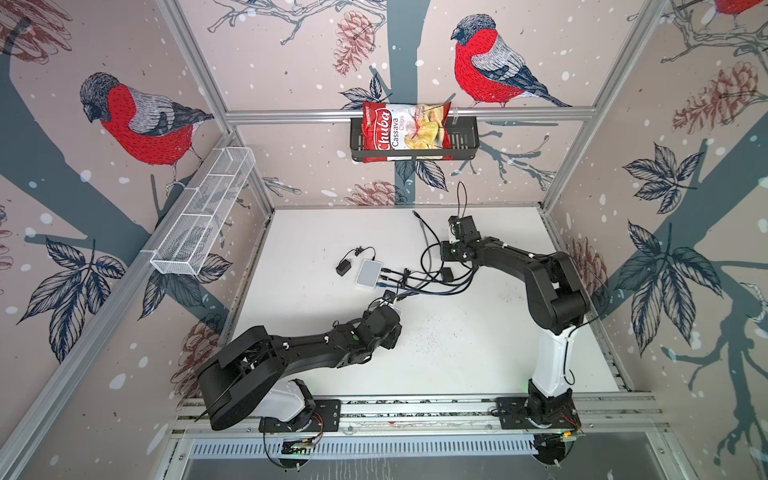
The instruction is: Insert the plug into the switch port
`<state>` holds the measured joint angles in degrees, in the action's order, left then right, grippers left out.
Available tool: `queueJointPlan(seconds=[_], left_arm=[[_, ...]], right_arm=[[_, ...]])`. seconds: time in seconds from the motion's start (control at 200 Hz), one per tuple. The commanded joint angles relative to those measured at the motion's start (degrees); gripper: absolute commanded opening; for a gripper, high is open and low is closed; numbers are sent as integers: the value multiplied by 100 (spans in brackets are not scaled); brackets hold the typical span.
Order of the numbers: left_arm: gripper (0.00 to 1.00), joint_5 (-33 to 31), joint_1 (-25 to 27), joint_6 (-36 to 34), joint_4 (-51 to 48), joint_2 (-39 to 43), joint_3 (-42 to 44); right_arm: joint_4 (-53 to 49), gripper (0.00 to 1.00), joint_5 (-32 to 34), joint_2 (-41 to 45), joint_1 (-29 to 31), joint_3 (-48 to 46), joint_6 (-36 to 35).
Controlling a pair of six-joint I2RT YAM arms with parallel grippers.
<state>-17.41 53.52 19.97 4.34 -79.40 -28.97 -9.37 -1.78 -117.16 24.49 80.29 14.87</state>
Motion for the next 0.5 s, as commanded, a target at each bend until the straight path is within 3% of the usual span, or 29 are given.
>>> queueJointPlan(seconds=[0.0, 0.285, 0.495], left_arm=[[61, 400, 8, -349, -107, -36, -56], [61, 1644, 10, -912, 5, -363, -134], [61, 1885, 10, -979, -118, -837, -396]], right_arm=[[-149, 30, 203, -177, 20, 241, -111], [22, 32, 470, -638, 56, 911, -426], [-339, 32, 668, -1342, 21, 1848, -711]])
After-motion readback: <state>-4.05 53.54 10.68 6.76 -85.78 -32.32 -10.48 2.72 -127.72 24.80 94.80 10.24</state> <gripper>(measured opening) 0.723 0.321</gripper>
